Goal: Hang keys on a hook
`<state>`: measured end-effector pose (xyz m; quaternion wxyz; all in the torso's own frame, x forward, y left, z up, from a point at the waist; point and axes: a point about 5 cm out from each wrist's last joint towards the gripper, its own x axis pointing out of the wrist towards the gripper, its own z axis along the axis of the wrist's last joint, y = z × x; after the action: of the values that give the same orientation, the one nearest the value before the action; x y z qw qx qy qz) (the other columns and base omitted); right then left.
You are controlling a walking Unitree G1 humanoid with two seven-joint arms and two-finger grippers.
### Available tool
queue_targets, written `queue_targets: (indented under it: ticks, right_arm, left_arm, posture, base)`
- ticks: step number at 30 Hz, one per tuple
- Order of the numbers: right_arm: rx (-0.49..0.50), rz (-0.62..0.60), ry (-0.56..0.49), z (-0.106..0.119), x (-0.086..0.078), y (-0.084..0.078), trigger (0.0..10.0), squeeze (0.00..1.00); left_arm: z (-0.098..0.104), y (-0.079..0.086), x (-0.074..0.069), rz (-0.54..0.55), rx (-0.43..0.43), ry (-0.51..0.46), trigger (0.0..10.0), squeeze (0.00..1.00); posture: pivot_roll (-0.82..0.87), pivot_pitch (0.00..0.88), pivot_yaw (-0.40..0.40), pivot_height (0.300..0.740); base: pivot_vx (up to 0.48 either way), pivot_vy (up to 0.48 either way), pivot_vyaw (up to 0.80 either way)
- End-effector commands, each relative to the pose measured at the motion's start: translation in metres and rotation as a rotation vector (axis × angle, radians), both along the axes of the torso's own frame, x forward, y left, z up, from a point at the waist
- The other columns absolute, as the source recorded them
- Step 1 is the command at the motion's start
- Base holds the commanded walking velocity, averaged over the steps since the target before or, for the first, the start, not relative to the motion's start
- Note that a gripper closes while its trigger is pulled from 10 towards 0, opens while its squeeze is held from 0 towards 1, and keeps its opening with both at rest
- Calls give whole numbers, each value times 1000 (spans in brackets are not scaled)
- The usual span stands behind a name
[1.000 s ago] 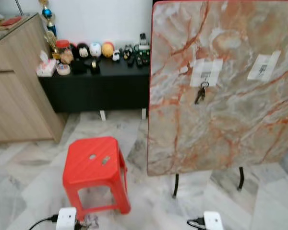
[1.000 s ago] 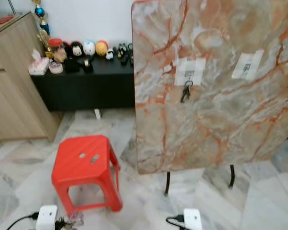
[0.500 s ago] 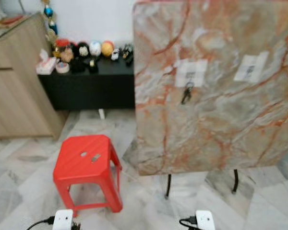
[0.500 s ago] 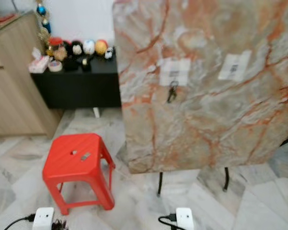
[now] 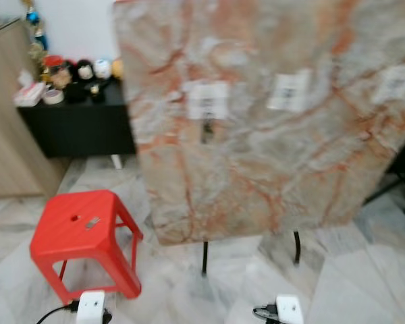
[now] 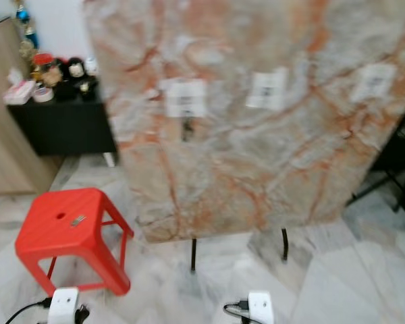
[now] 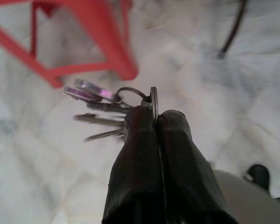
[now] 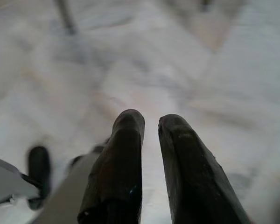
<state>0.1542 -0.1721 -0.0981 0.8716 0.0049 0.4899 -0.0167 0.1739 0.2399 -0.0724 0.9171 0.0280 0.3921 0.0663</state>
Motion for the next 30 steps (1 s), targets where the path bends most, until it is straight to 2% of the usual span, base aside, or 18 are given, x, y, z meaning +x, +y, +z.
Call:
queue_targets:
  ticks: [1,6,7,11,12,15,19,20,21,23,24,28,30]
  right_arm:
    - [17,7,4,0,1,8,10000,0]
    - [14,10,8,0,1,8,10000,0]
    - [9,15,12,-1,1,7,10000,0]
    - [10,10,13,0,1,7,10000,0]
    - [10,10,13,0,1,7,10000,0]
    - [9,9,9,0,1,7,10000,0]
    - [8,9,-2,0,2,7,10000,0]
    - [8,9,-2,0,2,7,10000,0]
    - [9,8,-3,0,3,7,10000,0]
    - [9,8,-4,0,3,7,10000,0]
    - [9,8,-4,0,3,7,10000,0]
    - [12,6,-7,1,3,8,10000,0]
    - [13,5,-6,1,3,9,10000,0]
  left_arm:
    - [1,2,2,-16,12,-1,10000,0]
    - [5,-1,9,-58,28,-31,10000,0]
    - [8,-4,15,-99,39,-53,10000,0]
    - [17,-8,30,-128,45,-121,10000,0]
    - [25,-10,42,-156,45,-174,10000,0]
    - [42,-18,63,-222,48,-286,10000,0]
    - [65,-27,86,-291,44,-427,10000,0]
    - [65,-27,86,-291,44,-427,10000,0]
    - [77,-32,96,-325,44,-499,10000,0]
    - [88,-35,103,-343,47,-556,10000,0]
    - [88,-35,103,-343,47,-556,10000,0]
    - [118,-41,115,-342,33,-718,10000,0]
    - [124,-42,116,-342,29,-745,10000,0]
  posture:
    - [19,0,-14,740]
    - [19,0,-16,740]
    - [19,0,-17,740]
    - [16,0,-17,740]
    - [19,0,-17,740]
    - [20,0,-16,740]
    - [22,0,-14,740]
    - [22,0,-14,740]
    - [23,0,-13,740]
    - [23,0,-11,740]
    - [23,0,-11,740]
    - [23,0,-7,740]
    - [25,0,-5,740]
  base:
    - [0,-341,-769]
    - [0,-341,-760]
    - [0,-341,-744]
    - [0,-205,-739]
    - [0,0,-738]
    - [0,0,-727]
    - [0,0,-177]
    - [0,0,0]
    - [0,0,0]
    - [0,0,0]
    - [0,0,0]
    - [0,0,0]
    - [0,0,0]
